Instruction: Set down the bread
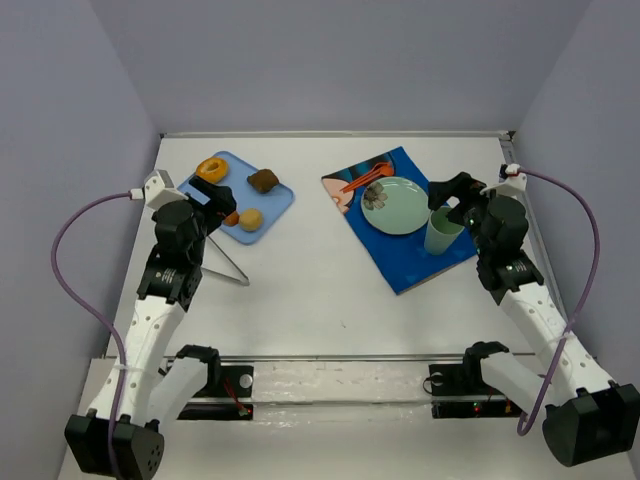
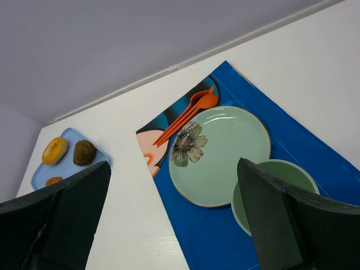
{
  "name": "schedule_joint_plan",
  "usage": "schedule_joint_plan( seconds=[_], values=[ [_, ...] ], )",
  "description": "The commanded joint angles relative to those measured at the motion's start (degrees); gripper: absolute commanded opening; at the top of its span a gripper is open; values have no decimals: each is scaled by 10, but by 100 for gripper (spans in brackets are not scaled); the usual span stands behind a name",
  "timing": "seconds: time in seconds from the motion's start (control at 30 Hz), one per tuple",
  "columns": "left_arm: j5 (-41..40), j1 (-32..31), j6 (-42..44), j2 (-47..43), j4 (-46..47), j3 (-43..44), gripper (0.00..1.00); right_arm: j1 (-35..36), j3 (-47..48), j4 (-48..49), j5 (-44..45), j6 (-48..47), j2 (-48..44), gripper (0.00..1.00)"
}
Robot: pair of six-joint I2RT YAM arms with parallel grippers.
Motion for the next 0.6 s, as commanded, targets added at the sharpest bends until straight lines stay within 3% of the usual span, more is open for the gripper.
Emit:
schedule_joint_plan(
  seconds=[0.0, 0.17, 0.57],
  values=[
    [-15, -3, 14, 36, -11, 13, 99, 0, 3, 17, -10, 1, 0, 100],
    [-35, -3, 6, 58, -24, 18, 99, 0, -4, 19, 0, -14, 4, 100],
    [-108, -6, -76, 195, -192, 29, 99, 0, 7, 19, -28, -20, 34, 100]
  ],
)
